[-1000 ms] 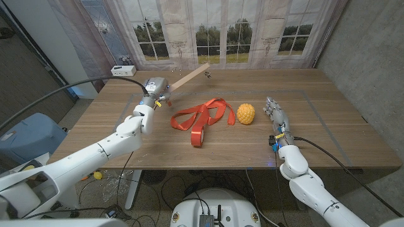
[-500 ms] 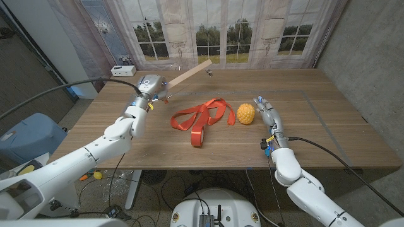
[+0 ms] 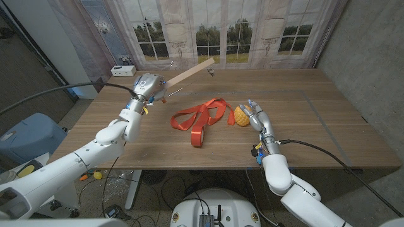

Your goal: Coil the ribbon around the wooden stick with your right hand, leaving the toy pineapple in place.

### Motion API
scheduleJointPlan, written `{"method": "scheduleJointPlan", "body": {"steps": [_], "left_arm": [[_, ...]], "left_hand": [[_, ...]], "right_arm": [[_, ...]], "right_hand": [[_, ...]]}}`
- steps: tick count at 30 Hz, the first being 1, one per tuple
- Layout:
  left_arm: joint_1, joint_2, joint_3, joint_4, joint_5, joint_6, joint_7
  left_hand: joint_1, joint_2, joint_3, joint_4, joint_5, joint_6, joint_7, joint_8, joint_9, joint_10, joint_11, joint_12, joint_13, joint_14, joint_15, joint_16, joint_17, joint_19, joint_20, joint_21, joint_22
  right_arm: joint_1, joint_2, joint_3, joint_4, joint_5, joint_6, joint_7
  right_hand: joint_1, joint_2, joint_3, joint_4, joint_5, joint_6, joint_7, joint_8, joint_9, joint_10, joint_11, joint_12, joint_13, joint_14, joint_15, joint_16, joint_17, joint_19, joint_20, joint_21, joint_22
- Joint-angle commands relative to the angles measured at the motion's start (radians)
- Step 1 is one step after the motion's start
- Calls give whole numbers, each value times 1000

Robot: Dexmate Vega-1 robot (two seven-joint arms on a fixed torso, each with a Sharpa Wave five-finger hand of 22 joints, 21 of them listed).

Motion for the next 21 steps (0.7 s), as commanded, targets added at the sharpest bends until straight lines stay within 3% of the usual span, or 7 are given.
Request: {"method": "scheduleJointPlan", "body": {"steps": [1,4,7,21], "left_arm": [[40,9,-38,-3,28,-50,37],[41,5,-42,2,31,-63,46],[41,5,-45,6,32,-75,47],[67,10,-71,8,32,-111,86]], "left_hand": [[140,123,4,3,12,70,-70,3,120,64,-70,2,6,168,-233,-4,8,-7,-32,11,-1],[138,122,3,4,12,71,-69,3,119,63,-70,1,8,169,-233,-7,11,-7,-33,14,-1],[138,122,3,4,12,70,-71,3,118,63,-68,1,8,170,-233,-8,13,-9,-34,16,-2],[140,120,1,1,13,74,-71,2,114,71,-72,-1,6,177,-234,-17,27,-16,-30,31,-3]], "right_arm": [[-36,-3,-92,-146,-177,-244,-59],[-36,-3,-119,-176,-216,-307,-58],[-29,-5,-144,-208,-243,-381,-38],[37,20,-263,-254,-313,-614,25]], "right_hand": [[18,1,4,-9,-1,9,-2,2,2,12,-5,5,6,4,-9,-1,1,1,-3,0,4],[34,-4,6,-12,-3,16,-1,1,2,23,-9,4,6,27,-16,4,2,44,-6,16,6],[40,-7,6,-12,-4,27,-2,3,3,34,-9,7,7,40,-22,7,3,58,-7,21,7],[47,-14,2,-9,-5,18,-5,-4,3,23,-22,-2,7,31,-24,0,5,35,-9,10,8]]}}
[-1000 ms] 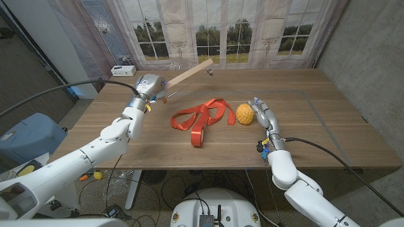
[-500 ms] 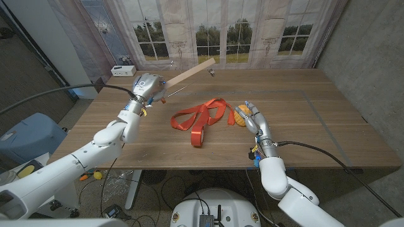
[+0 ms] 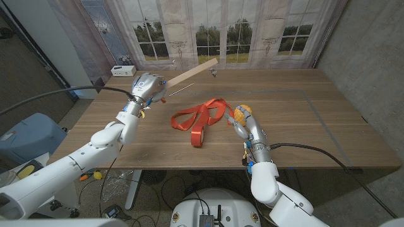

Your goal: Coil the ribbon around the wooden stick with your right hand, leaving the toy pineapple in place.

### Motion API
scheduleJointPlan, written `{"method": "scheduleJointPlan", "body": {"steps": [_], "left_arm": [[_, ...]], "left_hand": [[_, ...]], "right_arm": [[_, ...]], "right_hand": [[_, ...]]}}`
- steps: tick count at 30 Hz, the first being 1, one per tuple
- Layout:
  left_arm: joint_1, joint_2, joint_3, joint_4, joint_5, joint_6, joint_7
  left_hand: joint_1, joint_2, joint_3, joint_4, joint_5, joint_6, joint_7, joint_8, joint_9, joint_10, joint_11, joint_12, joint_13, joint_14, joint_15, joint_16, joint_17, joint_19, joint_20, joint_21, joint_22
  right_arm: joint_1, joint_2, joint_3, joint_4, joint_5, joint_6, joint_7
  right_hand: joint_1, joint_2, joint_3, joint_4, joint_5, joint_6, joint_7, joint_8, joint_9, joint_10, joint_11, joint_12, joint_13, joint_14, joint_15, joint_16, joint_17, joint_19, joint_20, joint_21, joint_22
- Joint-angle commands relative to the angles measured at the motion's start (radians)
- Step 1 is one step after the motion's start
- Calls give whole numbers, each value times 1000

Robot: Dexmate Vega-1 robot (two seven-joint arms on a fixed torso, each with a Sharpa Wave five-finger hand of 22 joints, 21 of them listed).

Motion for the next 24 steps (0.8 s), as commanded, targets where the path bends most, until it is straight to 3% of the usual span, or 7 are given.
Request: {"method": "scheduleJointPlan", "body": {"steps": [1,24], "left_arm": [[27,7,-25,-2,6,-32,35],[62,11,-60,12,0,-51,88]], "left_hand": [[131,128,2,-1,12,71,-67,7,113,72,-70,0,3,176,-235,-6,8,-4,-30,9,3],[128,124,-2,0,14,74,-74,5,109,73,-74,-4,9,184,-235,-19,32,-18,-32,28,0]], "right_arm": [[57,21,-118,-63,-81,-218,48],[220,43,-291,-51,-99,-409,161]], "right_hand": [[16,-4,-2,-5,-1,-3,-1,-5,3,-2,-11,-3,3,-1,-5,-1,5,-10,-3,-3,3],[22,-24,-11,-6,1,-20,-2,-12,4,-22,-17,-14,4,-7,-7,-7,5,-12,-3,-6,3]]}}
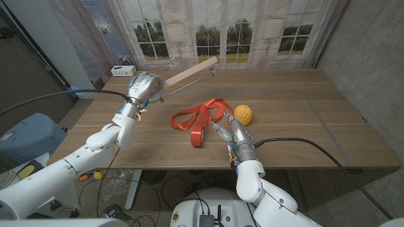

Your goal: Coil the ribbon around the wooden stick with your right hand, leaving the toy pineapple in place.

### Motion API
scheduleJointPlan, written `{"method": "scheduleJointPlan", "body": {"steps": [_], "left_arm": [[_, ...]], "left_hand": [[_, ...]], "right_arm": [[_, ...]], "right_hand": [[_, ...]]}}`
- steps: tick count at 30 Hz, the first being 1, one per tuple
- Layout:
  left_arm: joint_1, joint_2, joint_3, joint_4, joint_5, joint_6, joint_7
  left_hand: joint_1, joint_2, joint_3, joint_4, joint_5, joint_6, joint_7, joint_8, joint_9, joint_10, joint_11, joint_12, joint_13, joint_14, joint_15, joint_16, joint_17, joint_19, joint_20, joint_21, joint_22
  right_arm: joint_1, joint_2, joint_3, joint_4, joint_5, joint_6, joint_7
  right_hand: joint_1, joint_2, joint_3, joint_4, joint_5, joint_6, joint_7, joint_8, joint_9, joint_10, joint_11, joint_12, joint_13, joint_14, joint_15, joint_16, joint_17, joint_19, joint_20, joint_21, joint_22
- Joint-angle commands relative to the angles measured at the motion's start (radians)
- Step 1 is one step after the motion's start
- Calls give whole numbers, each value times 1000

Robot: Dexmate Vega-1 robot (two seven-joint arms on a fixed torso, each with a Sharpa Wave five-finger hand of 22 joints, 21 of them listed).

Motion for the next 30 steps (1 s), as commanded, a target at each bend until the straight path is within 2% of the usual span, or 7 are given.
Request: {"method": "scheduleJointPlan", "body": {"steps": [1,8,10,12,18,25,30], "left_arm": [[16,0,-17,18,-11,-12,28],[23,4,-24,27,-17,-18,44],[25,5,-27,27,-20,-20,46],[26,6,-28,29,-21,-21,49],[27,8,-32,36,-26,-27,55],[20,6,-31,48,-30,-39,64],[17,5,-29,56,-33,-44,66]], "left_hand": [[125,127,2,-3,14,74,-74,4,95,72,-75,-4,2,181,-239,-7,9,-5,-33,7,0],[124,125,1,-4,14,77,-74,5,94,74,-74,-4,5,182,-239,-11,16,-7,-35,13,-1],[124,126,1,-4,14,77,-75,5,94,76,-75,-5,4,183,-239,-12,18,-9,-34,13,-1],[124,125,1,-4,14,77,-75,5,95,76,-74,-6,4,183,-239,-13,19,-9,-35,15,-2],[124,124,1,-4,14,77,-74,5,94,76,-75,-7,5,185,-239,-17,25,-11,-36,19,-2],[123,124,1,-4,14,79,-73,6,94,80,-77,-8,5,187,-239,-21,32,-12,-36,23,-4],[123,124,1,-4,14,78,-72,5,93,79,-76,-8,7,189,-239,-24,36,-13,-37,26,-4]], "right_arm": [[85,17,-94,5,-13,-102,52],[130,31,-133,23,-5,-136,74],[142,37,-139,28,6,-150,85],[155,47,-151,36,7,-171,86],[174,59,-166,44,26,-192,80],[222,99,-217,66,27,-276,74],[248,122,-239,80,43,-321,66]], "right_hand": [[8,-12,-7,-1,1,-7,4,0,5,-6,-1,-6,4,-3,-1,-3,6,-2,-3,2,3],[11,-22,-12,-1,3,-16,0,-3,5,-16,-5,-10,4,-11,3,-7,5,-2,-3,1,3],[21,-31,-15,-2,9,-18,2,-3,6,-21,40,-11,4,-7,21,-8,5,11,4,4,2],[24,-32,-15,-1,10,-21,3,-4,6,-24,46,-12,4,-7,26,-9,4,13,7,4,1],[29,-38,-18,0,12,-30,3,-6,6,-36,35,-16,4,-15,28,-14,4,5,14,-1,1],[33,-49,-24,1,15,-44,2,-9,7,-57,21,-22,4,-29,32,-20,4,-1,26,-4,1],[34,-57,-29,3,17,-57,-3,-12,7,-67,23,-23,5,-38,37,-23,4,-7,42,-7,1]]}}
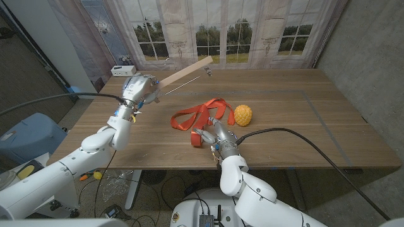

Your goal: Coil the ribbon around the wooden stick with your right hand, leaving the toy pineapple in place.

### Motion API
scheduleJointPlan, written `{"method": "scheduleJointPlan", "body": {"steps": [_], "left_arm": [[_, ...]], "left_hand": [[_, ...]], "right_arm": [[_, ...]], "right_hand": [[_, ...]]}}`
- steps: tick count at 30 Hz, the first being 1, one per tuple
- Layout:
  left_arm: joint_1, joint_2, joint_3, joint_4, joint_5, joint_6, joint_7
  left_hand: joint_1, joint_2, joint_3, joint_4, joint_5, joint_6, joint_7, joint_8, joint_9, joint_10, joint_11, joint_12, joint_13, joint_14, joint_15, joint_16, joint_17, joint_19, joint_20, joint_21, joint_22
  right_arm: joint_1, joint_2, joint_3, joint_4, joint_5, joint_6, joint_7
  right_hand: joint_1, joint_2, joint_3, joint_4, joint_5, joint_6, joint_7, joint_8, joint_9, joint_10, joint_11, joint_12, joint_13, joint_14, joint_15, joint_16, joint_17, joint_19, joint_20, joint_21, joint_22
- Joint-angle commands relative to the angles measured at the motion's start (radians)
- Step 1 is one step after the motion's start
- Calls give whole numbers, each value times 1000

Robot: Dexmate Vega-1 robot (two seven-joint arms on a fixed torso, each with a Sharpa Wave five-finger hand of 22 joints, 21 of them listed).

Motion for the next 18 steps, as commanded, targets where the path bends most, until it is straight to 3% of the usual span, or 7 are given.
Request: {"method": "scheduleJointPlan", "body": {"steps": [1,2,4,7,11,18], "left_arm": [[-7,-2,-1,21,-7,-15,13],[-7,-2,-1,21,-8,-15,12],[-8,-2,-1,23,-12,-19,13],[-6,0,-3,23,-13,-16,13],[-5,0,-5,25,-19,-18,14],[-8,0,-4,31,-22,-21,13]], "left_hand": [[118,128,6,-1,14,67,-60,5,92,65,-69,-1,4,180,-237,-5,7,-7,-41,8,0],[118,128,6,-2,14,66,-61,5,92,66,-70,0,5,180,-237,-6,8,-8,-41,8,0],[119,127,6,-2,14,67,-63,6,92,67,-69,-1,4,180,-237,-7,9,-7,-41,9,0],[119,127,6,-2,14,67,-62,5,91,67,-68,-2,5,181,-237,-9,12,-8,-42,11,0],[119,126,7,-2,14,68,-62,6,91,67,-69,-2,6,184,-237,-11,16,-8,-42,13,-1],[118,125,7,-3,14,69,-63,6,92,70,-70,-3,8,188,-237,-16,23,-10,-42,17,-2]], "right_arm": [[71,52,-64,33,29,-119,-9],[80,58,-72,39,29,-135,-12],[103,74,-92,52,28,-184,-15],[135,97,-123,75,27,-242,-31],[171,126,-153,105,36,-309,-55],[208,138,-163,139,94,-320,-67]], "right_hand": [[2,-13,-7,3,5,-11,-2,-4,2,-11,-1,-3,5,-6,1,-2,4,3,15,-2,4],[2,-15,-8,4,5,-13,-3,-5,2,-14,-2,-3,5,-8,2,-2,4,2,19,-2,4],[-1,-24,-15,7,6,-21,-6,-4,3,-19,-9,-2,5,-8,-2,-1,5,5,52,-1,4],[-2,-32,-21,8,8,-35,-9,-7,3,-21,-13,-1,6,-5,-4,1,6,12,67,2,4],[-1,-41,-26,8,11,-56,-17,-10,3,-27,-29,0,6,1,-12,4,6,19,72,4,4],[11,-45,-27,5,17,-65,-19,-7,3,-31,-43,1,7,8,-34,7,7,24,76,4,5]]}}
